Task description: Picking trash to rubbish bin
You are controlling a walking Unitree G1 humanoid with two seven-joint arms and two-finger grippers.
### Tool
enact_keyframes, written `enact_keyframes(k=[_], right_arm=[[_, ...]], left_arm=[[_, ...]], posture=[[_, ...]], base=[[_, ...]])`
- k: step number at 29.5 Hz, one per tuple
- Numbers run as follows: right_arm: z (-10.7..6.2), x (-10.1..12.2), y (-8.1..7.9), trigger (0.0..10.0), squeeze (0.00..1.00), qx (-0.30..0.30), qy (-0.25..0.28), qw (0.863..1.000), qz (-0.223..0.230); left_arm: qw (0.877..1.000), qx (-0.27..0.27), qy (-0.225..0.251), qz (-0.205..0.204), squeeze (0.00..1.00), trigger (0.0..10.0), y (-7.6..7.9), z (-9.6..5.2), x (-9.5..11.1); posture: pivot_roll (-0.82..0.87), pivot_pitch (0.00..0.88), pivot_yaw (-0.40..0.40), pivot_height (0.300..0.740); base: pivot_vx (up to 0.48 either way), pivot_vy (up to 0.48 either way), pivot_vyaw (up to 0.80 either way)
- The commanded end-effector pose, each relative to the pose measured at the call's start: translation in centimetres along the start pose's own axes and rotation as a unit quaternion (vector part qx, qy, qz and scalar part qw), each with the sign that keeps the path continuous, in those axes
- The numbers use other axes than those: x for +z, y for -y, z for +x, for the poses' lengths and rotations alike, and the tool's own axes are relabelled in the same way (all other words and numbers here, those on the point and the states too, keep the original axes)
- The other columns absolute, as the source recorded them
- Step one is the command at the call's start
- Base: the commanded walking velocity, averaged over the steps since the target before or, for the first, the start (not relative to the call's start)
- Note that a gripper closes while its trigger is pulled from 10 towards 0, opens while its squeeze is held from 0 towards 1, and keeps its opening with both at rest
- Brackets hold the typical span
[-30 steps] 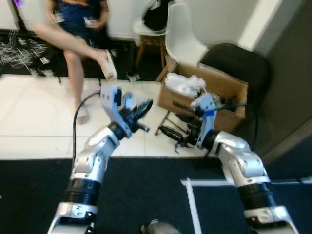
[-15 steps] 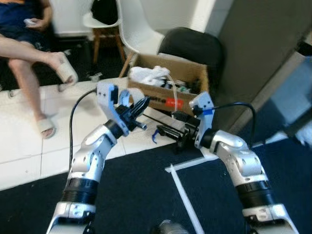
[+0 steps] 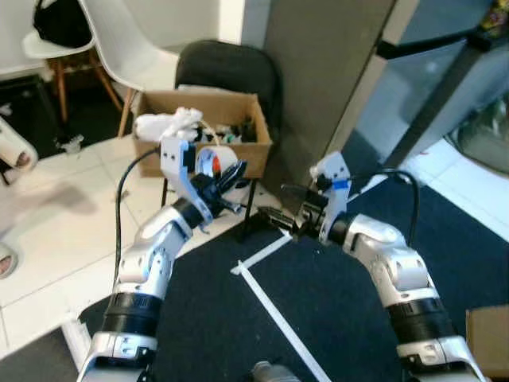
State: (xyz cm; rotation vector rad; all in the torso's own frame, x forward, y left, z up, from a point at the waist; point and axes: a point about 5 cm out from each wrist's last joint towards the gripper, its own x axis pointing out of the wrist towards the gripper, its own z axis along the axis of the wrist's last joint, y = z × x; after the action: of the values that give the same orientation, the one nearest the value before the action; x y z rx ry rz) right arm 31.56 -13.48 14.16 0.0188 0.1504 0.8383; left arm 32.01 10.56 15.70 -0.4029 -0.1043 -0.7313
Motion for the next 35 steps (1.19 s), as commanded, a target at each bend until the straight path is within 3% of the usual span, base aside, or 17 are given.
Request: enact_keyframes(k=[1, 19, 28, 35], right_arm=[[-0.3, 0.2, 0.25, 10.0, 0.0, -0.005, 0.004, 1.0, -0.008], [-0.33, 0.05, 0.13, 10.0, 0.0, -0.004, 0.006, 1.0, -0.013], [-0.35, -0.03, 0.2, 10.0, 0.0, -0.004, 0.005, 1.0, -0.009], [-0.37, 0.09, 0.19, 10.0, 0.0, -0.005, 0.009, 1.0, -0.012]], left_arm=[[1.0, -0.017, 0.008, 0.004, 0.0, 10.0, 0.57, 0.26, 0.2], [1.0, -0.02, 0.011, 0.002, 0.0, 10.0, 0.57, 0.08, 0.01], [1.0, -0.022, 0.011, 0.003, 0.0, 10.0, 0.6, 0.1, -0.07], [1.0, -0.021, 0.011, 0.004, 0.0, 10.0, 0.59, 0.09, 0.0]], posture=[[-0.05, 0.0, -0.046, 0.74], [-0.05, 0.0, -0.048, 0.74], [-0.05, 0.0, -0.048, 0.74], [-0.05, 0.0, -0.05, 0.74]], base=[[0.0, 0.0, 0.0], [0.246, 0.0, 0.0], [0.328, 0.0, -0.8], [0.329, 0.0, 0.0]])
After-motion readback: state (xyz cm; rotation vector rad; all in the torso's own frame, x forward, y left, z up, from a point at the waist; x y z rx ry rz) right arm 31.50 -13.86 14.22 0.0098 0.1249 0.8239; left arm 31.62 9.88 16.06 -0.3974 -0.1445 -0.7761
